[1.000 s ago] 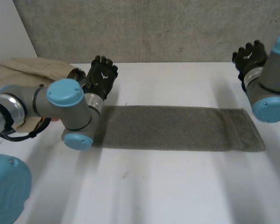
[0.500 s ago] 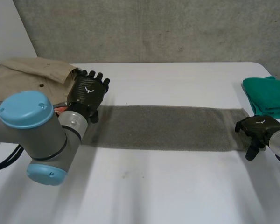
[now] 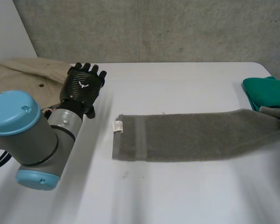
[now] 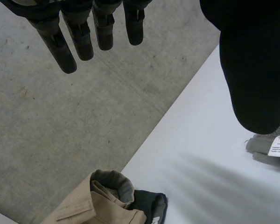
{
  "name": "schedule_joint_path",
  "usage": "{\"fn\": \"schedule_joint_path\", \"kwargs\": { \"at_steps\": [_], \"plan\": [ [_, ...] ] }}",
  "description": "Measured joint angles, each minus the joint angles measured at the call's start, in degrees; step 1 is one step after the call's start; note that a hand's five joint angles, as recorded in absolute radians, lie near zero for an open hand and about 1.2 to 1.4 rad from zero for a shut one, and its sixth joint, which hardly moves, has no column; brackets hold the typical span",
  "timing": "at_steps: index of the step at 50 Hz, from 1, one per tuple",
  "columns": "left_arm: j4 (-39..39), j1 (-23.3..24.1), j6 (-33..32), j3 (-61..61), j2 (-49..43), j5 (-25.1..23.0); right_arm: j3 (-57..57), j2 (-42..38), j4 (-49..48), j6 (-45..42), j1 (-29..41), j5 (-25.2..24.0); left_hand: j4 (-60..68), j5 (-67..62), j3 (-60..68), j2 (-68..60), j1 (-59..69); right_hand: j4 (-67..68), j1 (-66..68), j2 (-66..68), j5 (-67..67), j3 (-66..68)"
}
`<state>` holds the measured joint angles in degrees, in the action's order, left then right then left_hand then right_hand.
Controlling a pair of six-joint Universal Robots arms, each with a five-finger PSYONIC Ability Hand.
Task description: Fold the laundry.
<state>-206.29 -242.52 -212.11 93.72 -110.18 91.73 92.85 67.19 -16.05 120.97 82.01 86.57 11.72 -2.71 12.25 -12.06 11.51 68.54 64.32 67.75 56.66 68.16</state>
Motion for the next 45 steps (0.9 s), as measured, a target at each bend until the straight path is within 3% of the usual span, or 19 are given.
{"fn": "schedule_joint_path", "kwargs": {
  "at_steps": [11,16,18,19,23,25,30,33,37,40,45],
  "plan": [
    [0.0,-1.15,2.04,2.98,2.45,0.03,-1.81,-2.61,-8.41,0.0,30.27,-21.24,0.0,0.0,0.0,0.0,0.0,0.01,0.0,0.0,0.63,0.02],
    [0.01,-1.22,2.23,4.28,2.79,0.01,-2.28,-9.24,-8.63,-1.75,41.72,-26.4,0.0,0.0,0.0,0.0,0.0,0.02,0.0,0.0,0.81,0.02],
    [0.01,-1.11,2.22,4.75,2.75,-0.02,-2.55,-11.94,-8.4,-2.93,44.49,-26.36,0.0,0.0,0.0,0.0,0.02,-2.0,-0.21,-1.87,-0.55,-2.04],
    [0.01,-1.07,2.22,4.84,2.73,-0.02,-2.59,-12.77,-8.32,-3.22,45.19,-25.5,0.0,0.0,0.0,0.0,0.02,-9.5,-5.46,-9.0,-6.45,-9.22],
    [-0.02,-0.83,2.18,5.06,2.65,-0.06,-2.25,-13.08,-8.39,-1.91,45.59,-19.94,0.0,0.0,0.0,0.0,0.01,-43.11,-38.69,-44.6,-41.71,-42.76],
    [-0.03,-0.74,2.16,5.07,2.62,-0.05,-1.53,-11.3,-8.28,0.91,44.54,-16.53,0.0,0.0,0.0,0.0,0.02,-54.05,-49.07,-53.91,-51.93,-53.74],
    [-0.15,-0.54,2.15,4.81,2.58,-0.06,2.03,-3.42,-6.49,14.13,38.66,-11.09,0.0,0.0,0.0,0.0,0.01,-56.48,-51.31,-55.74,-54.01,-56.19],
    [-0.36,-0.25,2.18,4.62,2.53,-0.06,4.65,0.22,-2.87,23.67,34.35,-11.25,0.0,0.0,0.0,0.0,0.02,-56.48,-51.31,-55.74,-54.01,-56.19],
    [-0.77,0.25,2.21,4.68,2.36,-0.06,6.76,1.04,2.36,29.22,30.28,-12.44,0.0,0.0,0.0,0.0,0.02,-56.48,-51.31,-55.74,-54.01,-56.19],
    [-1.07,0.8,2.23,4.87,2.12,-0.02,7.88,-0.55,5.68,29.27,26.88,-12.72,0.0,0.0,0.0,0.0,0.01,-52.3,-47.68,-50.66,-49.93,-51.96],
    [-1.25,1.52,2.23,5.05,1.9,0.02,8.53,-2.99,5.43,24.98,21.6,-9.69,0.0,0.0,0.0,0.0,0.02,-8.93,-8.37,-7.13,-6.8,-8.47]
  ]
}}
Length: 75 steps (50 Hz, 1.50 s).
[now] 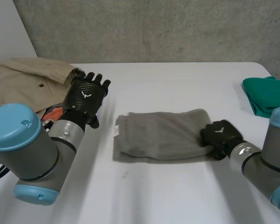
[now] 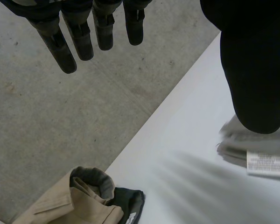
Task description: Fold the laundry.
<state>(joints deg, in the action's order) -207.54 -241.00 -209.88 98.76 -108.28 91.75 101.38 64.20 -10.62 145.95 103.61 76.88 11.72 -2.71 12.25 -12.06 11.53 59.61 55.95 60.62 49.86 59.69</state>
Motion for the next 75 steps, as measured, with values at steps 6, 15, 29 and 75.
{"fn": "schedule_joint_path", "kwargs": {
  "at_steps": [6,15,29,75],
  "plan": [
    [-0.01,0.33,-0.06,0.02,0.33,0.05,-0.83,2.99,-8.49,-4.57,0.6,6.07,0.0,0.0,0.0,0.0,0.0,8.88,6.87,6.25,7.38,8.4],
    [0.03,0.32,-0.04,0.35,2.02,0.28,-6.58,3.75,-13.33,-7.75,18.79,2.91,0.0,0.0,0.0,0.0,0.0,8.92,6.87,6.25,8.19,8.47],
    [-0.02,1.84,1.39,-0.59,2.12,0.46,-6.95,-1.85,-6.92,-11.32,26.5,-4.75,0.0,0.0,0.0,0.0,0.0,-47.28,-43.08,-48.49,-46.96,-47.56],
    [40.14,16.25,35.15,-31.34,-21.33,15.41,-34.58,-14.49,22.43,10.77,12.45,1.52,-0.16,0.01,-2.14,2.63,0.0,-47.54,-44.22,-49.2,-47.16,-47.65]
  ]
}}
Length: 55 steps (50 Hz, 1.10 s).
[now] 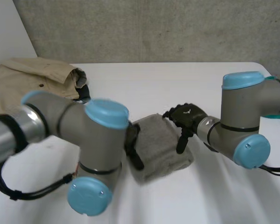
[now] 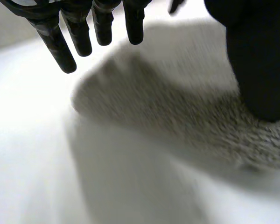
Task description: Fold the laundry.
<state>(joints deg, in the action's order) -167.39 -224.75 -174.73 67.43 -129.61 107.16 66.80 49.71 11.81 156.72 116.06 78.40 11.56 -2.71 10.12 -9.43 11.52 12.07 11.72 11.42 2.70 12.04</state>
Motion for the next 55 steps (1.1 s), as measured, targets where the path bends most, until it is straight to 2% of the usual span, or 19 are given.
{"fn": "schedule_joint_path", "kwargs": {
  "at_steps": [7,11,17,22,23,24,26,30,34,42,49,52,55],
  "plan": [
    [-3.98,-1.6,-0.76,0.08,11.32,-0.71,11.88,10.68,-9.98,-6.33,1.0,0.6,0.0,0.0,0.0,0.0,0.0,0.0,0.0,0.0,-0.07,0.0],
    [-7.02,-2.08,-3.09,0.52,15.75,-3.22,19.6,14.94,-14.99,-9.59,1.48,0.4,0.0,0.0,0.0,0.0,0.0,0.0,0.0,0.0,-0.07,0.0],
    [-9.42,-3.85,-10.07,1.08,18.12,-13.56,31.13,18.39,-19.7,-11.33,2.36,-0.34,0.0,0.0,0.0,0.0,0.0,0.0,0.0,0.0,-0.07,0.0],
    [-9.26,-5.92,-15.97,1.33,18.14,-29.11,38.46,18.46,-26.13,-10.96,3.12,-2.07,0.0,0.0,0.0,0.0,0.0,0.0,0.0,0.0,-0.07,0.0],
    [-9.22,-6.02,-16.16,1.34,18.12,-29.97,38.82,18.4,-26.81,-10.92,3.15,-2.2,0.0,0.0,0.0,0.0,0.0,0.0,0.0,0.0,-0.07,0.0],
    [-8.92,-6.55,-17.01,1.35,18.05,-34.85,39.99,17.97,-29.56,-10.82,3.23,-2.65,0.0,0.0,0.0,0.0,0.0,0.0,0.0,0.0,-0.07,0.0],
    [-8.58,-7.04,-17.48,1.35,17.99,-39.22,40.9,17.13,-32.85,-10.78,3.32,-3.09,0.0,0.0,0.0,0.0,0.0,0.0,0.0,0.0,-0.07,0.0],
    [-8.06,-7.65,-17.63,1.35,17.91,-44.72,41.15,14.8,-37.96,-10.92,3.4,-3.48,0.0,0.0,0.0,0.0,0.0,0.0,0.0,0.0,-0.07,0.0],
    [-7.86,-7.74,-17.38,1.46,17.9,-46.26,39.88,12.4,-40.52,-11.04,3.36,-3.5,0.0,0.0,0.0,0.0,0.0,0.0,0.0,0.0,-0.07,0.0],
    [-7.98,-7.5,-17.05,2.28,17.89,-45.76,36.77,8.87,-41.43,-10.86,3.35,-3.37,0.0,0.0,0.0,0.0,0.0,0.81,0.53,1.14,0.41,0.83],
    [-8.16,-7.45,-17.03,2.68,17.89,-45.53,34.69,7.91,-43.14,-10.54,3.46,-3.4,0.0,0.0,0.0,0.0,0.0,6.6,6.4,7.06,5.91,6.44],
    [-8.2,-7.53,-17.03,2.68,17.91,-45.52,33.29,7.05,-43.51,-10.46,3.6,-3.44,0.0,0.0,0.0,0.0,0.0,12.96,13.36,13.3,11.54,12.95],
    [-8.21,-7.59,-17.03,2.65,17.94,-45.53,32.18,6.31,-43.61,-10.45,3.73,-3.48,0.0,0.0,0.0,0.0,0.0,29.29,28.91,30.12,25.35,29.33]
  ]
}}
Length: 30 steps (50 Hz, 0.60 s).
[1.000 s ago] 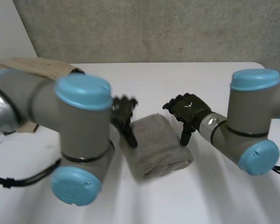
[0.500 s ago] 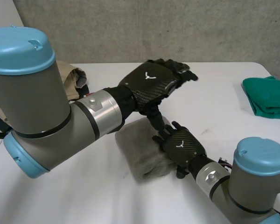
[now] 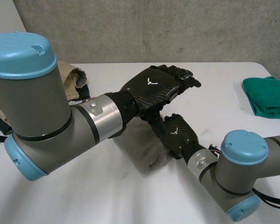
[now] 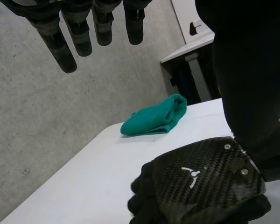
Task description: Fold the laundry.
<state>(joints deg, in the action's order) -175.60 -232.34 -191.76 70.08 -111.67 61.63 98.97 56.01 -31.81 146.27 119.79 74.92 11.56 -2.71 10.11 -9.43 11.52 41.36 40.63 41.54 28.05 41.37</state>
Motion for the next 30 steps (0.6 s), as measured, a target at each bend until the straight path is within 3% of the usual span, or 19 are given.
{"fn": "schedule_joint_path", "kwargs": {
  "at_steps": [1,4,12,16,24,30],
  "plan": [
    [0.0,-0.03,0.01,-0.03,0.02,0.0,-0.83,-0.54,-0.08,0.02,0.09,-0.06,0.0,0.0,0.0,0.0,0.0,13.74,10.68,14.19,13.45,13.65],
    [-0.01,-0.1,0.04,-0.19,0.1,-0.01,-2.43,-1.11,-0.36,0.11,0.15,-0.14,0.0,0.0,0.0,0.0,0.0,26.09,16.86,23.88,23.57,24.18],
    [-0.12,-0.14,0.08,-1.72,1.06,-0.06,-9.14,0.8,-1.31,4.02,-1.07,0.46,0.0,0.0,0.0,0.0,0.0,27.13,16.86,23.88,23.59,24.18],
    [-0.22,-0.14,0.17,-3.31,1.69,-0.05,-14.02,3.29,-1.42,8.0,-4.95,1.04,0.0,0.0,0.0,0.0,0.0,27.14,17.59,23.88,23.59,24.18],
    [-0.71,-0.04,1.98,-5.66,2.69,-0.23,-23.31,6.23,-2.21,16.08,-18.48,2.01,0.0,0.0,0.0,0.0,0.0,27.14,17.59,23.88,23.6,24.72],
    [-2.95,0.33,4.23,-5.57,3.01,-0.44,-30.45,0.76,-5.23,18.34,-30.21,1.83,0.0,0.0,0.0,0.0,0.0,27.15,17.59,23.88,23.6,24.72]
  ]
}}
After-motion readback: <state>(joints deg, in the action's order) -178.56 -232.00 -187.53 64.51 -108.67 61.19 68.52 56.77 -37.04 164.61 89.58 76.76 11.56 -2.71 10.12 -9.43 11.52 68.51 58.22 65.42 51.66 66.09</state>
